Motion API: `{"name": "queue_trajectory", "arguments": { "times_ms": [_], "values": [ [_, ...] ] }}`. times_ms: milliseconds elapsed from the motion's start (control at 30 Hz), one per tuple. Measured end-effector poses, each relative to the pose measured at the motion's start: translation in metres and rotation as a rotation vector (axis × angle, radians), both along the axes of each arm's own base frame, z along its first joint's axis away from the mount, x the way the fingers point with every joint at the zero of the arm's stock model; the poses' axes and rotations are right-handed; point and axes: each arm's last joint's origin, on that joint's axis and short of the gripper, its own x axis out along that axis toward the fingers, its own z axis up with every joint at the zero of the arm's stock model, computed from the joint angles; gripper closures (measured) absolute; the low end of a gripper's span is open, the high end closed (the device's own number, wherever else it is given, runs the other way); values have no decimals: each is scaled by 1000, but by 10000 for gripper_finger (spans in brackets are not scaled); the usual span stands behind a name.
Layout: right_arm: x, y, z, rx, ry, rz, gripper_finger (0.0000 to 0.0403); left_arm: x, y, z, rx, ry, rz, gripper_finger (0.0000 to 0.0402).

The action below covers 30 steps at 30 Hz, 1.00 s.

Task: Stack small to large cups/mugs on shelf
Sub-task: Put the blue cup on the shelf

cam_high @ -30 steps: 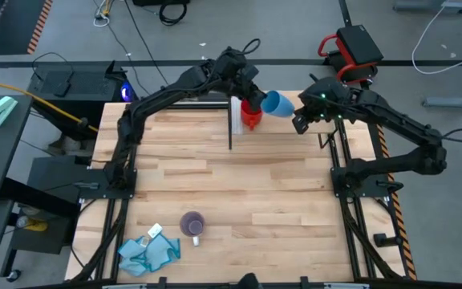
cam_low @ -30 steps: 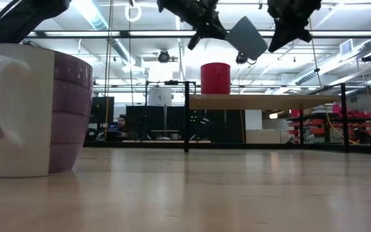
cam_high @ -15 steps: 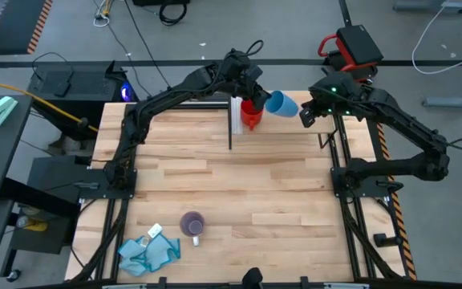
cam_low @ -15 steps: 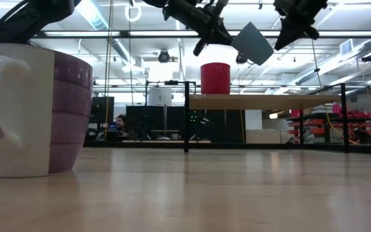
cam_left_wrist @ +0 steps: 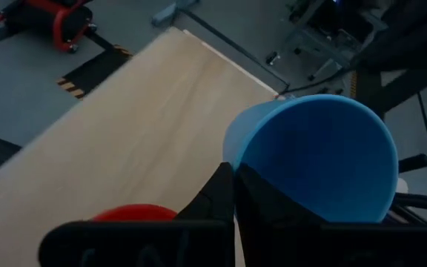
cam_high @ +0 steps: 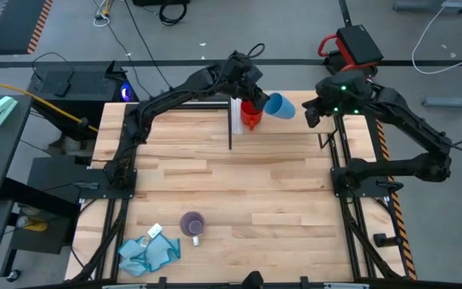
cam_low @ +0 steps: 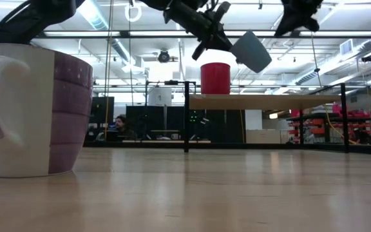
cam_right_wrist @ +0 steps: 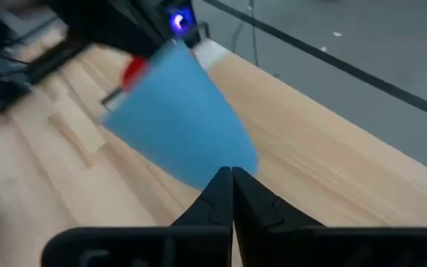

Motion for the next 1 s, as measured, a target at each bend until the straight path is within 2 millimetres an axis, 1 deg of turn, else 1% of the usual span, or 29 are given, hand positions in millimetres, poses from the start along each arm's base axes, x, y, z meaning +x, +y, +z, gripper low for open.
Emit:
{"name": "queue_trajectory", "arguments": {
  "times_ms": [167, 267, 367, 467, 500, 567, 667, 767, 833, 933, 1000],
  "values": [
    [-10, 12, 16, 12, 32, 22, 395, 8, -18, -1, -3, 7, -42, 395],
    [-18, 18, 17, 47, 94, 34, 395, 13, -34, -2, -3, 15, -88, 395],
    [-23, 26, 15, 89, 146, 55, 395, 17, -56, 1, 4, 34, -144, 395],
    [-28, 35, 11, 136, 175, 70, 395, 15, -80, 4, 9, 108, -197, 395],
    [-29, 38, 11, 152, 185, 75, 395, 14, -88, 3, 10, 134, -207, 395],
    [-31, 44, 10, 181, 190, 85, 396, 9, -101, -5, -12, 245, -223, 395],
    [-33, 53, 9, 221, 186, 102, 395, 5, -117, -12, -16, 349, -231, 395],
    [-31, 62, 8, 262, 195, 140, 394, 0, -133, -19, -11, 468, -231, 395],
    [-24, 69, 4, 292, 207, 174, 394, -1, -141, -25, -2, 532, -223, 395],
    [-7, 83, -14, 337, 261, 239, 394, -3, -152, -26, 15, 574, -221, 395],
    [9, 95, -32, 351, 291, 291, 394, -4, -157, -27, 15, 589, -212, 395]
  ]
}}
